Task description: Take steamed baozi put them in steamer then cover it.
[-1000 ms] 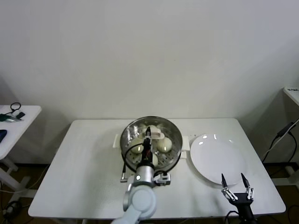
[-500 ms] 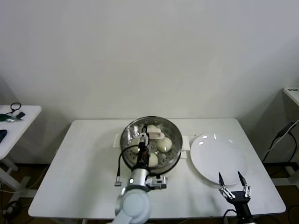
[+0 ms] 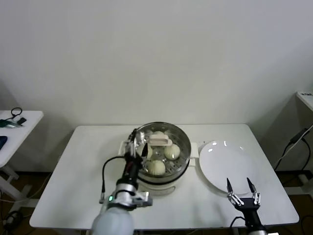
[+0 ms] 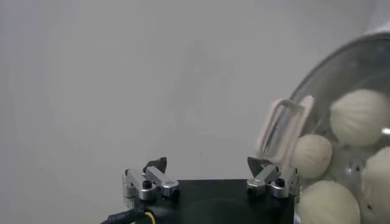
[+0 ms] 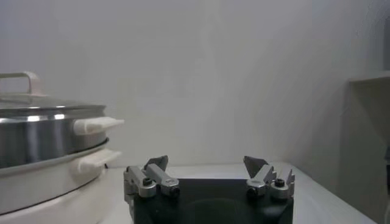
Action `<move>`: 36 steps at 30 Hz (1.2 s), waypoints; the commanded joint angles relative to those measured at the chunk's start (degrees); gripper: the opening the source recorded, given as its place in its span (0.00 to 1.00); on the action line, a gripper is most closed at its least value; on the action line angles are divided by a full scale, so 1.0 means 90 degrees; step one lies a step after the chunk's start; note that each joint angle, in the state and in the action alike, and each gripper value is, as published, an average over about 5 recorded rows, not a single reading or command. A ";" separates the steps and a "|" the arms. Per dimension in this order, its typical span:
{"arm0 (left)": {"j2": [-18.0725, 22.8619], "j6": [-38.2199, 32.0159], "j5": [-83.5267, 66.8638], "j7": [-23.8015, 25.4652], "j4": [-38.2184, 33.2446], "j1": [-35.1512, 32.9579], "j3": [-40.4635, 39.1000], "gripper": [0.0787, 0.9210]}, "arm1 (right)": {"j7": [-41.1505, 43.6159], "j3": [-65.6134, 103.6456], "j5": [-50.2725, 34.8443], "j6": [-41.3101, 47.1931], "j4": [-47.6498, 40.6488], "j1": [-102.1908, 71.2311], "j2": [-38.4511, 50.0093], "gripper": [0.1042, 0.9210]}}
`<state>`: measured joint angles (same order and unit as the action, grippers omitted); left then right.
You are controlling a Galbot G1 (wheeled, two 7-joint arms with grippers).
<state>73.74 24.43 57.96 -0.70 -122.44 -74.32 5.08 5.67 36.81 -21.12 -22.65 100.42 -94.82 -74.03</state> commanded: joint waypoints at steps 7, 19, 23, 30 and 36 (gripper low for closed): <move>-0.0255 -0.1382 -0.3390 -0.0927 -0.0571 -0.0868 0.1677 0.88 | -0.0387 -0.0014 0.0072 0.0232 -0.0062 0.0254 -0.0032 0.88; -0.1053 -0.3830 -0.8231 -0.0074 0.1384 -0.1980 0.4423 0.88 | -0.0154 -0.0133 -0.0004 0.0336 -0.0362 0.0435 0.0047 0.88; -0.0844 -0.4374 -0.8527 0.0216 0.2108 -0.1982 0.4315 0.88 | -0.0123 -0.0157 -0.0012 0.0319 -0.0422 0.0451 0.0064 0.88; -0.0476 -0.4688 -0.8519 0.0373 0.2622 -0.1970 0.3881 0.88 | -0.0105 -0.0158 -0.0036 0.0296 -0.0450 0.0430 0.0059 0.88; -0.0278 -0.4777 -0.8371 0.0389 0.2681 -0.1951 0.3643 0.88 | -0.0097 -0.0165 -0.0046 0.0270 -0.0476 0.0421 0.0069 0.88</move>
<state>70.87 -15.77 -14.33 2.39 -101.13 -91.23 37.06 4.64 35.46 -21.35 -20.16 96.65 -91.22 -73.47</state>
